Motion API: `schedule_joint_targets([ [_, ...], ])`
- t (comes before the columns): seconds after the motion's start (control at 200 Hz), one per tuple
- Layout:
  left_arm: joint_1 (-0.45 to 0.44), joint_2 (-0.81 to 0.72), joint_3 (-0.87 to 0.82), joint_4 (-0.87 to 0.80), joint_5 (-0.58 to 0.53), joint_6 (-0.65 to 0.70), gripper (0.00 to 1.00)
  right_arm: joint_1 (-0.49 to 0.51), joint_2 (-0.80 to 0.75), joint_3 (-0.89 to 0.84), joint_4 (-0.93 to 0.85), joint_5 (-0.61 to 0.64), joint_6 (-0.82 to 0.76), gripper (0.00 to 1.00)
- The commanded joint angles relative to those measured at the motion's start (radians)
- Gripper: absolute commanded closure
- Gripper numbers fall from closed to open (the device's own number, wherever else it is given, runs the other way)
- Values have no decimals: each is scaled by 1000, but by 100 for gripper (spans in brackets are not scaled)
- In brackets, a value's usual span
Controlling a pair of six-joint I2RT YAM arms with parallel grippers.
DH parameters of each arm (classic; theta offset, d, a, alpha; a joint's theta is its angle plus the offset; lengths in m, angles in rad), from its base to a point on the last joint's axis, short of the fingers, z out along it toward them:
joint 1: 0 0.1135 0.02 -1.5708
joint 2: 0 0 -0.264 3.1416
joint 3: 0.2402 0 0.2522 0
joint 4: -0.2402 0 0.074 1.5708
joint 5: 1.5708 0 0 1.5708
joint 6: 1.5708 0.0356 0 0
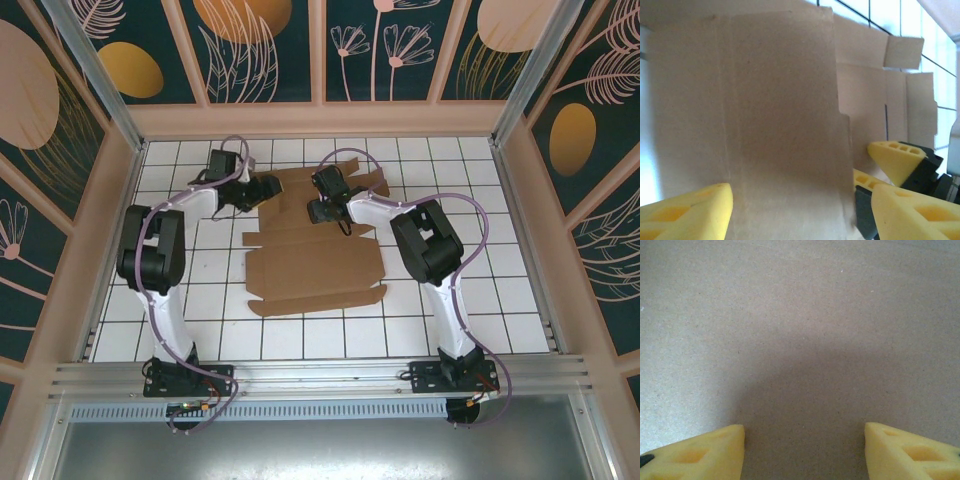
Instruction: Fold the paper box
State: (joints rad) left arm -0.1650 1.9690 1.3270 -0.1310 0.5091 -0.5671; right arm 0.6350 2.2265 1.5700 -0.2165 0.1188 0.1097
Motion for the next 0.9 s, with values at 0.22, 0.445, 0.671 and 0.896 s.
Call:
schedule_joint_targets([
  [0.22, 50, -91, 27, -194, -204, 147, 31, 4, 117, -62, -169, -45, 2, 38],
  [0.445, 19, 2, 110, -280, -352, 168, 70, 4, 114, -65, -162, -38, 2, 38],
  [0.671, -62, 83, 243, -435, -661, 222, 98, 4, 123, -58, -167, -24, 2, 38],
  [0.896, -141, 214, 327, -537, -884, 222, 97, 3, 134, -44, -179, 7, 13, 39],
])
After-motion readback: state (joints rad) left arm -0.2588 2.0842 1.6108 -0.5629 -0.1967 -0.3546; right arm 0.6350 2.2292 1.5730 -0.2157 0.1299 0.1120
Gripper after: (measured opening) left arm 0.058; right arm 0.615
